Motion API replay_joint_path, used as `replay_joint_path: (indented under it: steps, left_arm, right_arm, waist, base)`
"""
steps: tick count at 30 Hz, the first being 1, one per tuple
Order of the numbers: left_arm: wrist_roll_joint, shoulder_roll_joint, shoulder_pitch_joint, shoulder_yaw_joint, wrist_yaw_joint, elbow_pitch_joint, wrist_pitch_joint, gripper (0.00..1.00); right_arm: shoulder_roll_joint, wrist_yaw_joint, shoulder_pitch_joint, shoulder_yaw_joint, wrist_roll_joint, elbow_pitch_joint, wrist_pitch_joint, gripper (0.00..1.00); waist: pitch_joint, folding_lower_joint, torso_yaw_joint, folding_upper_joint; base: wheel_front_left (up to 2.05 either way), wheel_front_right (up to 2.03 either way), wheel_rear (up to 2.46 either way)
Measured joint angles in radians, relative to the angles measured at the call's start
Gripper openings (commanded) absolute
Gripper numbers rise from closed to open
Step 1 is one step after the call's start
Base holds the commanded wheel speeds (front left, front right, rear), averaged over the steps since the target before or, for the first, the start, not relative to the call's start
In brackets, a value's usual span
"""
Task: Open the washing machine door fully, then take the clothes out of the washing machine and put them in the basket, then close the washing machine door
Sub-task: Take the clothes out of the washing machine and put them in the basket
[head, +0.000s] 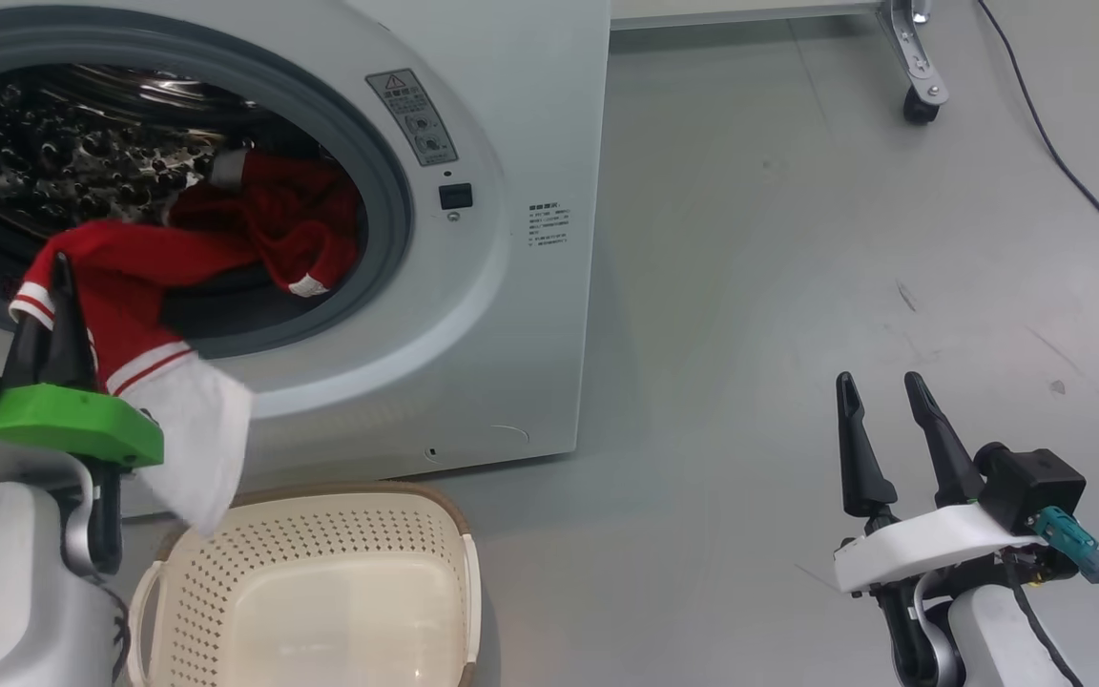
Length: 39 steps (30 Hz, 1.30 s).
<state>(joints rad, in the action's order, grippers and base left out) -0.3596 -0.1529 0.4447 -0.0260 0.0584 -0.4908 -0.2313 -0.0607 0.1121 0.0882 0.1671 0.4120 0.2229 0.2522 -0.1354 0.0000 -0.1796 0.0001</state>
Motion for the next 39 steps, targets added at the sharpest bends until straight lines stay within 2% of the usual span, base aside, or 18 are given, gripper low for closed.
replay_joint_path:
  steps: [15,21,26,39]
  left_arm:
    - [-0.001,0.007,-0.007,-0.025,0.008,0.264,-0.018,0.00]
    - [0.042,-0.002,-0.010,-0.009,0.008,0.377,-0.024,0.00]
    - [0.052,0.006,-0.010,-0.035,0.007,0.502,-0.026,0.00]
    - [0.055,0.018,-0.160,0.041,0.009,0.492,0.010,0.00]
  right_arm:
    - [0.001,0.001,-0.016,-0.008,-0.001,-0.013,0.000,1.00]
    - [0.002,0.001,-0.018,-0.010,-0.001,-0.014,0.000,1.00]
    - [0.003,0.001,-0.021,-0.010,-0.001,-0.015,0.000,1.00]
    - [0.005,0.003,-0.037,-0.006,-0.001,-0.016,0.000,1.00]
  waist:
    - [0.024,0.0000,0.024,0.0000]
    - [0.032,0.0000,0.028,0.0000]
    - [0.042,0.0000,0.029,0.0000]
    - [0.051,0.0000,0.025,0.0000]
  base:
    - [0.00,0.00,0.00]
    - [0.00,0.00,0.00]
    - [0.00,0.00,0.00]
    - [0.00,0.00,0.00]
